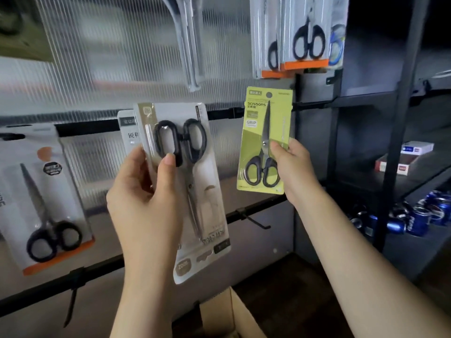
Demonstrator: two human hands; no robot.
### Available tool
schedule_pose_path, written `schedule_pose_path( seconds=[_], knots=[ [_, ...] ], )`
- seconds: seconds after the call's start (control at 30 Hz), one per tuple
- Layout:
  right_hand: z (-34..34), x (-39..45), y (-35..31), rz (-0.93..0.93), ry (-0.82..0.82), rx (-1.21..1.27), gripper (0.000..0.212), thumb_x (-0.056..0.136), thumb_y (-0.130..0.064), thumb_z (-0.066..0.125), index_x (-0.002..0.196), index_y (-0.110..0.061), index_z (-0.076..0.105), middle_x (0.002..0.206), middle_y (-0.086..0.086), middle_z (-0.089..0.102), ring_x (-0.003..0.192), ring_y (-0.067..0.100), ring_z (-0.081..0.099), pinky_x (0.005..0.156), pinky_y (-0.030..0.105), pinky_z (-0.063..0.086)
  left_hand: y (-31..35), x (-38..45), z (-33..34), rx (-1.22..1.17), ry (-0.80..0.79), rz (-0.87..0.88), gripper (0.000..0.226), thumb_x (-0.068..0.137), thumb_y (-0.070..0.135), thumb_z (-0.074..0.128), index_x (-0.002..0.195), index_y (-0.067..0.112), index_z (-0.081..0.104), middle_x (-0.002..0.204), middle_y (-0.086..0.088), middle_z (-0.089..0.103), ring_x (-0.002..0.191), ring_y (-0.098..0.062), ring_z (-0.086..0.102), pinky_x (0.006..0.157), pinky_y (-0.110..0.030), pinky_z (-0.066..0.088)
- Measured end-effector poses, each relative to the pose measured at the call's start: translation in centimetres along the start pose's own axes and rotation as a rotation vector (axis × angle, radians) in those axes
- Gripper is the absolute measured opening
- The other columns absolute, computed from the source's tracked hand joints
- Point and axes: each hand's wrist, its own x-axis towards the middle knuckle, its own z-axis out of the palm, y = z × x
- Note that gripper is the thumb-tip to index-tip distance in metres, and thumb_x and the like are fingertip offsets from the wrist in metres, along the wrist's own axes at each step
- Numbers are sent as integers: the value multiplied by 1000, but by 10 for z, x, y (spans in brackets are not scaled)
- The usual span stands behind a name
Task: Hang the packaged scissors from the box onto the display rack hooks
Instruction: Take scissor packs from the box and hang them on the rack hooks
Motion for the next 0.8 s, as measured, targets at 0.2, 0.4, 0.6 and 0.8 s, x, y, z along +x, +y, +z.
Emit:
schedule_pose_path(
  seconds=[0.2, 0.4, 0.6, 0.8],
  knots=[
    [-3, 7, -1, 54, -58, 46, 33, 93, -30, 54, 122, -16, 57, 119, 0, 64, 110, 19, 60, 101, 46, 44, 4, -2, 2, -5, -15, 11, 34, 93, 21, 57, 64, 22, 40, 52, 13, 34, 51, -3, 29, 48, -11, 26],
    [-16, 0, 8, 129, -131, 68, 6, 98, -20, 52, 91, -22, 52, 86, -17, 55, 86, 2, 52, 92, 29, 33, 1, -3, 1, 24, -87, 57, 25, 94, 25, 56, 86, 1, 55, 69, -21, 42, 60, -11, 35, 53, -15, 30],
    [-2, 11, 14, 192, -150, 50, 43, 95, -27, 56, 135, -16, 48, 127, -7, 56, 120, 16, 50, 104, 38, 35, -7, -4, 4, 4, -75, 35, 22, 92, 24, 58, 104, 5, 62, 65, 1, 45, 61, -3, 37, 58, -12, 34],
    [22, 27, 27, 217, -151, 83, 15, 99, -21, 49, 112, -27, 52, 89, -16, 51, 98, 10, 47, 88, 29, 32, -8, 5, -4, 35, -42, 19, 29, 91, 25, 60, 117, 14, 63, 85, -6, 64, 75, -9, 55, 70, -14, 44]
  ],
)
